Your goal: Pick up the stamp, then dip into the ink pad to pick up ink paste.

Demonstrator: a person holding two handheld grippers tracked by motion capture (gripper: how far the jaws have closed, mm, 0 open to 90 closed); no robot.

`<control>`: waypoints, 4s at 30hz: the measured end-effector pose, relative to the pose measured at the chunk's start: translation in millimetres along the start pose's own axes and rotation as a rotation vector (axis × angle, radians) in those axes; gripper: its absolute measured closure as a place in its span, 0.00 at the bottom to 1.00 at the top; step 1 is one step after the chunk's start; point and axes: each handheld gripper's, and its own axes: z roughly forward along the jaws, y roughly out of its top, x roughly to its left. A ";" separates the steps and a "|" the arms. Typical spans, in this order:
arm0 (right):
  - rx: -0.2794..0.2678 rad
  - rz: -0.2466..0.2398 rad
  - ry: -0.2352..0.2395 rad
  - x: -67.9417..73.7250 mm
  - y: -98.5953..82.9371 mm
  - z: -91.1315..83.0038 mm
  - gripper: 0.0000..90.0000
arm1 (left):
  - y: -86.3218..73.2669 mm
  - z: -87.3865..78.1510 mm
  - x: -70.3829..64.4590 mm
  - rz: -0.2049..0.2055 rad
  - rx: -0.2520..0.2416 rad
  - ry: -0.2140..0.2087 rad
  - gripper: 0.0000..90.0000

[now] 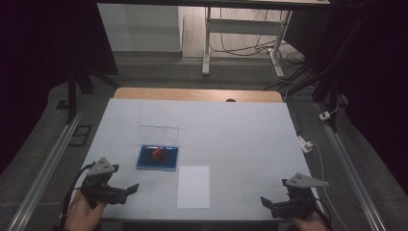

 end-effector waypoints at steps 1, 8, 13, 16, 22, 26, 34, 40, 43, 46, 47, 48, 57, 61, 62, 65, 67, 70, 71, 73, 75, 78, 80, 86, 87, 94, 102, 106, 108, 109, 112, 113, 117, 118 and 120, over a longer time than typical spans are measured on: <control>0.001 -0.001 0.001 -0.2 0.0 0.1 0.00 | 1.5 1.6 0.5 0.001 -0.002 -0.001 0.00; 0.003 0.003 0.004 -0.9 0.1 0.3 0.00 | 14.7 13.1 5.2 0.000 -0.008 -0.012 0.00; 0.000 0.010 0.002 -1.2 0.1 0.3 0.00 | 23.9 22.4 6.6 0.010 0.009 -0.012 0.00; -0.003 0.011 0.004 -1.4 0.0 0.2 0.00 | 27.9 27.2 7.3 0.024 0.015 0.000 0.00; -0.003 0.013 0.007 -1.9 0.0 0.1 0.00 | 35.3 37.8 11.2 0.026 0.029 0.017 0.00; 0.003 0.006 0.007 -1.3 0.2 0.4 0.00 | 40.9 44.5 13.2 0.024 0.027 0.025 0.00; 0.008 0.001 0.011 -1.0 0.2 0.7 0.00 | 52.5 61.9 15.6 0.037 0.042 0.039 0.00; 0.011 -0.009 0.018 0.0 0.3 1.3 0.00 | 60.0 73.0 15.6 0.076 0.053 0.042 0.00; 0.016 -0.016 0.018 0.3 0.5 1.5 0.00 | 63.3 80.5 15.3 0.095 0.066 0.042 0.00; 0.016 -0.018 0.020 0.4 0.5 1.8 0.00 | 66.4 88.9 15.3 0.109 0.082 0.038 0.00; 0.017 -0.019 0.021 0.4 0.5 1.9 0.00 | 67.4 91.7 15.5 0.113 0.088 0.037 0.00; 0.017 -0.019 0.022 0.5 0.5 2.2 0.00 | 68.4 94.5 15.8 0.114 0.092 0.032 0.00; 0.028 -0.028 0.026 1.5 0.7 2.9 0.00 | 73.8 108.1 18.8 0.135 0.145 0.037 0.08; 0.033 -0.032 0.023 2.1 0.9 3.1 0.00 | 74.0 107.9 21.9 0.139 0.160 0.040 0.34; 0.033 -0.032 0.023 2.1 0.9 3.1 0.00 | 74.1 108.2 22.5 0.138 0.163 0.040 0.34; 0.033 -0.035 0.026 2.4 0.9 3.5 0.00 | 75.2 108.7 23.5 0.138 0.173 0.055 0.46; 0.035 -0.036 0.026 2.5 0.9 3.6 0.00 | 76.3 109.0 23.9 0.129 0.174 0.060 0.52; 0.036 -0.038 0.026 2.7 0.9 3.8 0.00 | 78.0 109.5 24.7 0.118 0.183 0.054 0.66; 0.036 -0.038 0.026 2.7 0.9 3.8 0.00 | 78.3 110.1 24.5 0.114 0.182 0.053 0.66; 0.037 -0.038 0.026 2.8 0.9 3.9 0.00 | 78.9 110.7 24.9 0.111 0.192 0.049 0.71; 0.039 -0.042 0.025 2.9 1.0 3.9 0.00 | 79.2 111.3 25.2 0.105 0.193 0.045 0.77; 0.043 -0.043 0.024 3.2 1.1 3.9 0.00 | 79.4 111.4 24.9 0.102 0.197 0.046 0.88; 0.043 -0.045 0.024 3.3 1.1 4.0 0.00 | 80.1 111.2 25.2 0.092 0.201 0.044 0.88; 0.042 -0.048 0.026 3.6 1.0 4.0 0.00 | 80.5 108.0 27.2 0.078 0.187 0.041 0.89; 0.042 -0.049 0.026 3.6 1.0 3.9 0.00 | 81.2 105.8 27.7 0.077 0.181 0.042 0.89; 0.040 -0.050 0.028 3.7 1.0 3.7 0.00 | 86.8 87.0 27.2 0.039 0.105 0.010 0.89; 0.036 -0.052 0.030 3.8 0.8 3.5 0.00 | 90.6 70.8 20.1 0.056 0.051 0.012 0.89; 0.035 -0.054 0.030 3.9 0.8 3.3 0.00 | 90.4 64.3 16.5 0.073 0.040 0.017 0.89; 0.035 -0.054 0.031 4.0 0.8 3.3 0.00 | 90.1 61.7 15.5 0.073 0.035 0.023 0.89; 0.034 -0.055 0.031 4.0 0.8 3.3 0.00 | 90.2 60.7 15.4 0.074 0.033 0.021 0.89; 0.036 -0.058 0.031 4.0 0.5 3.1 0.00 | 91.0 59.0 15.6 0.060 0.031 0.013 0.89; 0.035 -0.056 0.031 4.0 0.5 2.9 0.00 | 91.4 58.9 15.6 0.051 0.032 0.009 0.89; 0.037 -0.057 0.031 4.0 0.9 3.4 0.00 | 92.4 59.2 14.2 0.051 0.045 0.025 0.89; 0.037 -0.057 0.031 4.0 0.9 3.4 0.00 | 92.7 59.6 14.0 0.048 0.052 0.029 0.89; 0.039 -0.057 0.030 4.2 0.9 3.6 0.00 | 93.0 60.2 14.1 0.042 0.058 0.031 0.89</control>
